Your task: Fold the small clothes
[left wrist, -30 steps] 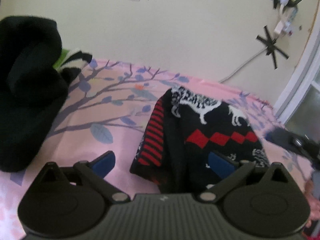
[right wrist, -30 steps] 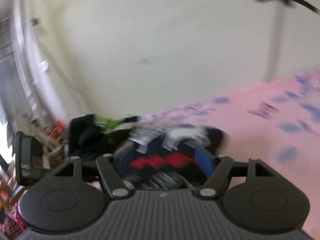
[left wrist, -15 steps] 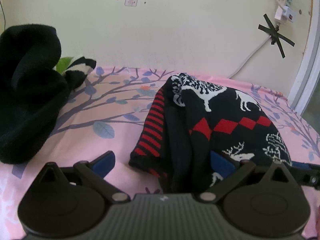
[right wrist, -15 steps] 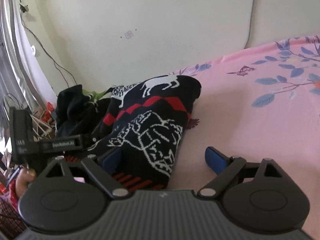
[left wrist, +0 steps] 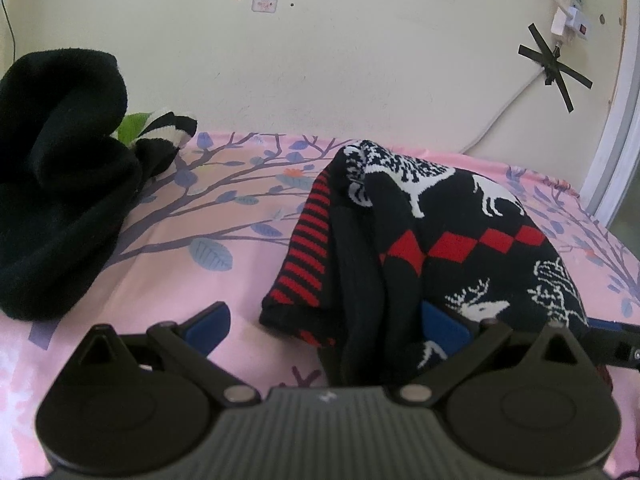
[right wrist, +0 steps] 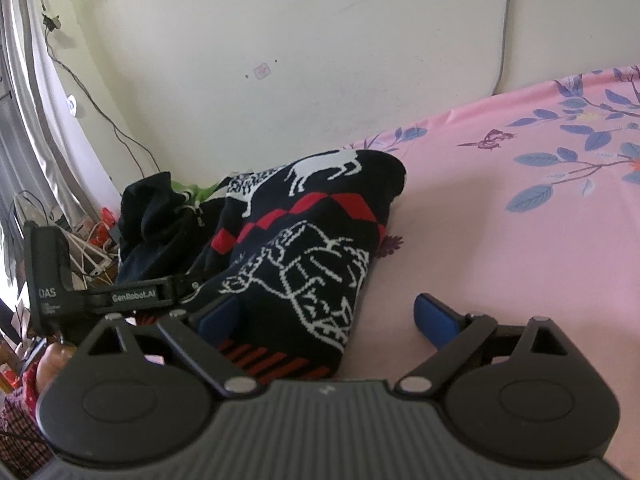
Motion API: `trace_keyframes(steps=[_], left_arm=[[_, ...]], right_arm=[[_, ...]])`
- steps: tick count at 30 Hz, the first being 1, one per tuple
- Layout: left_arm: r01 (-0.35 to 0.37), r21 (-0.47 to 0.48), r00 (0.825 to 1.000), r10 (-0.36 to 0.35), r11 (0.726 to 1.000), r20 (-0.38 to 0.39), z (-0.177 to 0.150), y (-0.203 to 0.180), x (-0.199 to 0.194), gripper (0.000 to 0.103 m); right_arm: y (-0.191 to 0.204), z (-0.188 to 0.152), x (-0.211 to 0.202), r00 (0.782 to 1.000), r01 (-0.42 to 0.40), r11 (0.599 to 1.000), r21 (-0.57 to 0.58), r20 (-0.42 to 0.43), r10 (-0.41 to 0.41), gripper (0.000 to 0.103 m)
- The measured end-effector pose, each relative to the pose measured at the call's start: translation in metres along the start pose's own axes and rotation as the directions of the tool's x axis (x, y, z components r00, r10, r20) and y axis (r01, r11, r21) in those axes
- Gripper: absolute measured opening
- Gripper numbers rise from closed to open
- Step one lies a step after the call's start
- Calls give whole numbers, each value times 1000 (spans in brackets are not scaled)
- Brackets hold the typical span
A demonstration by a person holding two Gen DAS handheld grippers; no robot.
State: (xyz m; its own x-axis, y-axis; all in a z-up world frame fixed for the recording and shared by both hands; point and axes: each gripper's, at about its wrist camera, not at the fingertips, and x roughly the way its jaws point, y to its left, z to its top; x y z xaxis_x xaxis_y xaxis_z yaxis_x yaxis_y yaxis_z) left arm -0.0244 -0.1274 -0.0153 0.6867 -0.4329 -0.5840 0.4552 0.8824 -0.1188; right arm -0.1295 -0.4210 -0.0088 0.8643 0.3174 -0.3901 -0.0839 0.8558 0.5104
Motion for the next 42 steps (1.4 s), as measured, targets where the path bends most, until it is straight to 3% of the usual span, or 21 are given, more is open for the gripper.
trace_keyframes(steps=[27, 34, 42], left_arm=[[-100, 29, 995, 100, 995, -2, -5, -13, -13, 103], [-96, 40, 995, 97, 995, -25, -2, -12, -12, 103], [-119, -2, 993, 119, 993, 19, -19, -13, -22, 103]], right_arm=[[-6, -1, -6, 1000, -20, 1000, 20, 3, 20, 89], [-7, -1, -7, 1000, -19, 1000, 21, 3, 19, 89], [2, -13, -19, 1000, 6, 999, -39, -3, -6, 89]])
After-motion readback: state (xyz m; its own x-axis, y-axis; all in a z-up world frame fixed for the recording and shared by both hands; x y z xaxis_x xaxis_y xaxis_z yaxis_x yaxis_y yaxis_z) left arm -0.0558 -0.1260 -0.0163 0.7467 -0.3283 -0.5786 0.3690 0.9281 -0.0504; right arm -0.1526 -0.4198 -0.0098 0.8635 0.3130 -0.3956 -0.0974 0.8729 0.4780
